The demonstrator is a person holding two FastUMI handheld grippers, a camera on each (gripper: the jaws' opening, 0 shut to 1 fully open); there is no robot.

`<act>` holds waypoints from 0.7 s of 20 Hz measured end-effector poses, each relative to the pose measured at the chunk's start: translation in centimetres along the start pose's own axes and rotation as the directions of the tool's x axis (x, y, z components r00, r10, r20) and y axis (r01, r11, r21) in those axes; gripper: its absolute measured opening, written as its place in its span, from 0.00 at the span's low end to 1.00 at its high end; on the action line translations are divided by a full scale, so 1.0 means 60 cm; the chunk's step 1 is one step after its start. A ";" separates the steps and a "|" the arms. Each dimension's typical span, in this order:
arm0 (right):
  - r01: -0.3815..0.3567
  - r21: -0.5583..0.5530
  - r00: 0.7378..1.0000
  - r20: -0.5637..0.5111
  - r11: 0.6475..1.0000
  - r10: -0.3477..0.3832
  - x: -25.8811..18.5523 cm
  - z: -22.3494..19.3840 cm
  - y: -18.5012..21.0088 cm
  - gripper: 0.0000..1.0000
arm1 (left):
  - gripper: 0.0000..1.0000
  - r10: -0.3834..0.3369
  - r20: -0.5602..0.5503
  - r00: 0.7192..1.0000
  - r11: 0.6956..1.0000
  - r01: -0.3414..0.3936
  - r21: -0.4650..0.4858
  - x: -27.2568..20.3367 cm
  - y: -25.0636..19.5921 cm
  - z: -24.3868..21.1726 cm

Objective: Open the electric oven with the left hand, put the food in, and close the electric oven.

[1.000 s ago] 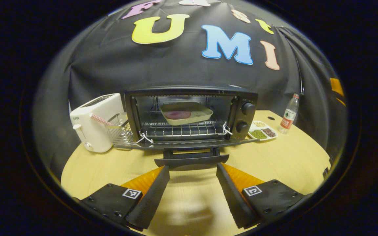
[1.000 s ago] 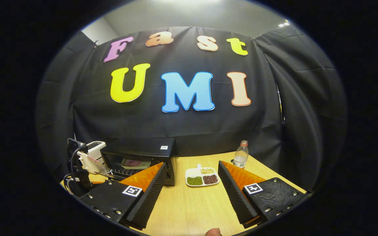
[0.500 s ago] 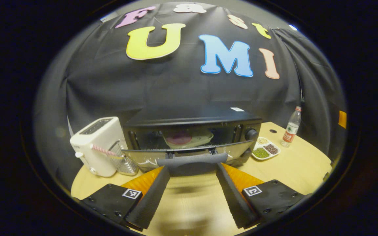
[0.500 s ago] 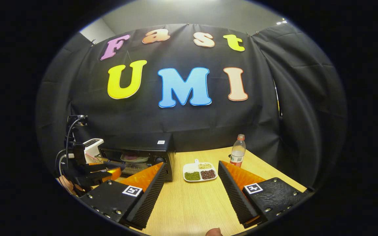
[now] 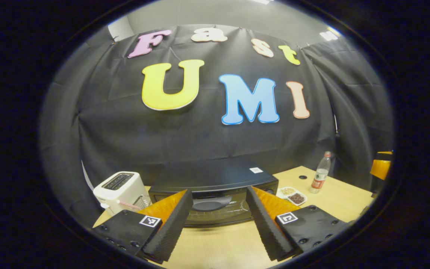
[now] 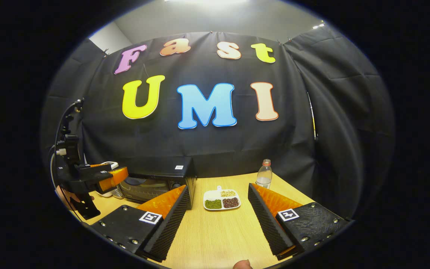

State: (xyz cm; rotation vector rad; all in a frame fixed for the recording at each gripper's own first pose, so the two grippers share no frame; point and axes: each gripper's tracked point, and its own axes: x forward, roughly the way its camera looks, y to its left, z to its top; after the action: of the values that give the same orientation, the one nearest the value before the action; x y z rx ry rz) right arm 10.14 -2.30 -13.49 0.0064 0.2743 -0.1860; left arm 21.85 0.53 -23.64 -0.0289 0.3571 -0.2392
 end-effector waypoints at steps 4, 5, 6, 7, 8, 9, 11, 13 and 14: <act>-0.008 -0.016 1.000 0.028 1.000 0.009 -0.035 0.030 -0.040 0.97 | 0.97 0.019 0.061 0.998 0.999 -0.017 -0.028 -0.088 -0.043 0.065; -0.007 -0.016 0.999 0.038 1.000 0.007 -0.045 0.038 -0.052 0.97 | 0.98 0.025 0.071 0.997 0.999 -0.023 -0.031 -0.110 -0.052 0.077; -0.013 -0.017 0.998 0.056 1.000 0.014 -0.053 0.047 -0.061 0.97 | 1.00 0.035 0.078 0.996 0.999 -0.032 -0.031 -0.133 -0.062 0.085; -0.024 -0.022 0.997 0.077 0.999 0.026 -0.062 0.056 -0.068 0.97 | 1.00 0.044 0.082 0.996 0.999 -0.041 -0.031 -0.154 -0.071 0.091; -0.034 -0.031 0.995 0.096 0.999 0.037 -0.068 0.060 -0.076 0.97 | 1.00 0.052 0.083 0.995 0.998 -0.050 -0.033 -0.176 -0.082 0.092; -0.035 -0.042 0.994 0.103 0.998 0.039 -0.072 0.061 -0.087 0.97 | 1.00 0.061 0.084 0.995 0.998 -0.058 -0.035 -0.199 -0.091 0.095; -0.049 -0.043 0.994 0.097 0.998 0.053 -0.080 0.059 -0.104 0.97 | 1.00 0.080 0.099 0.992 0.997 -0.078 -0.026 -0.242 -0.109 0.102; -0.086 -0.033 0.989 0.118 0.996 0.089 -0.095 0.064 -0.106 0.97 | 1.00 0.097 0.120 0.988 0.995 -0.096 -0.012 -0.283 -0.121 0.111; -0.092 -0.039 0.987 0.126 0.995 0.096 -0.098 0.063 -0.113 0.97 | 1.00 0.105 0.123 0.987 0.994 -0.105 -0.008 -0.301 -0.123 0.114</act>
State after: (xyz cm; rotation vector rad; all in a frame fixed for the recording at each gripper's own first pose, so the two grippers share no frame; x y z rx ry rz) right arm 4.34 -8.02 -8.13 -0.0249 0.1484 -0.0875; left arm 6.13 -2.46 -10.53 -0.0261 0.2351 -0.1318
